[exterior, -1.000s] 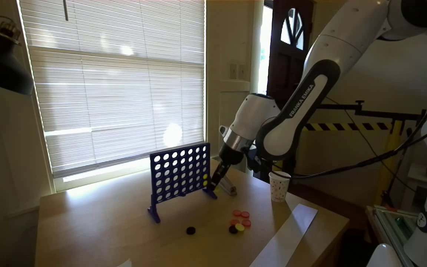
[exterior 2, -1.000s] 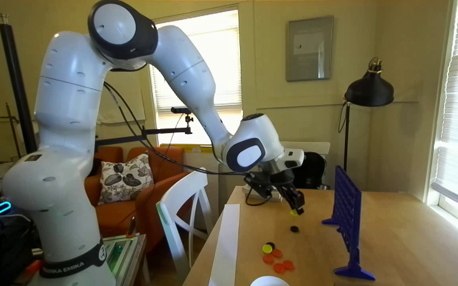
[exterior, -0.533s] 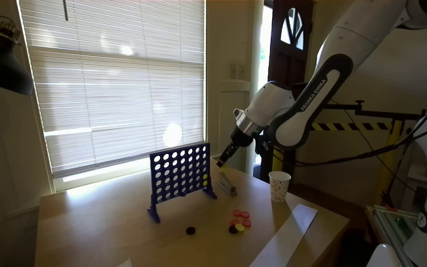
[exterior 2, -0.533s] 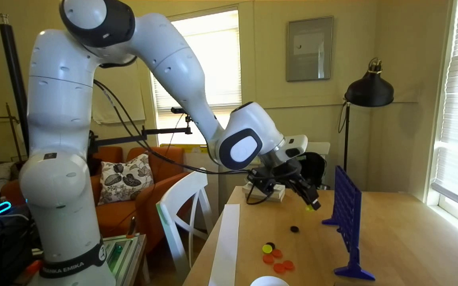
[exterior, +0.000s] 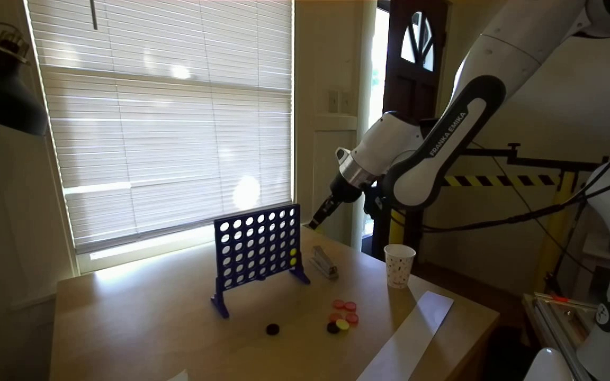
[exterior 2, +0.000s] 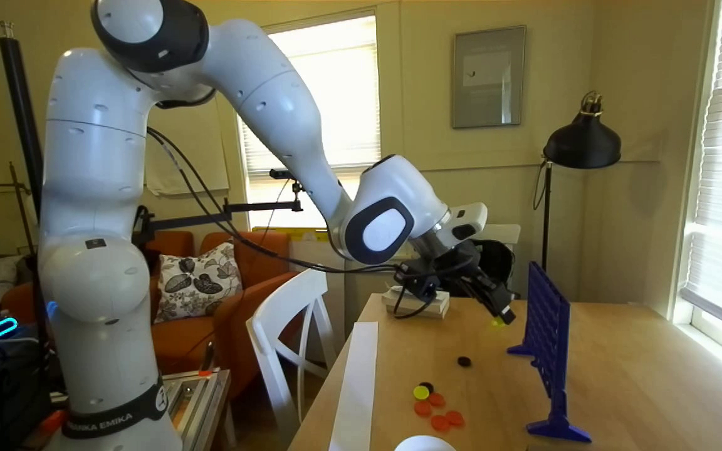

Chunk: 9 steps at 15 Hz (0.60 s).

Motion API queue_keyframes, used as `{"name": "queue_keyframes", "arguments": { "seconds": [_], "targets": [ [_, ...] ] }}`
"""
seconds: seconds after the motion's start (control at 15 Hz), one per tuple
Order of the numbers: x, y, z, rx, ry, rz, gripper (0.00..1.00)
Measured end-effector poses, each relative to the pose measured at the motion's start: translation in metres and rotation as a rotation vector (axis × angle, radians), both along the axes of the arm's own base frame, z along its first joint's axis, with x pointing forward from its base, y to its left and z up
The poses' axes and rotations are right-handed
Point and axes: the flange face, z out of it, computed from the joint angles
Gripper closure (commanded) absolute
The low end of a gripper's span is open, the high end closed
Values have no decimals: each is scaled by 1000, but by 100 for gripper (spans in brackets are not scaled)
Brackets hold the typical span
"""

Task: Put one yellow ring inside the blue game board on the right.

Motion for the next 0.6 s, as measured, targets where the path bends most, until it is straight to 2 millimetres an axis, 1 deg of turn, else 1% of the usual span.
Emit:
{"name": "queue_keyframes", "arguments": {
  "seconds": [0.13, 0.2, 0.4, 0.6],
  "targets": [
    [0, 0, 0, -1, 0, 0, 66],
    [0, 0, 0, -1, 0, 0, 91],
    [0, -4, 0, -5, -1, -6, 91],
    [3, -17, 3, -27, -25, -25, 91]
  ]
}}
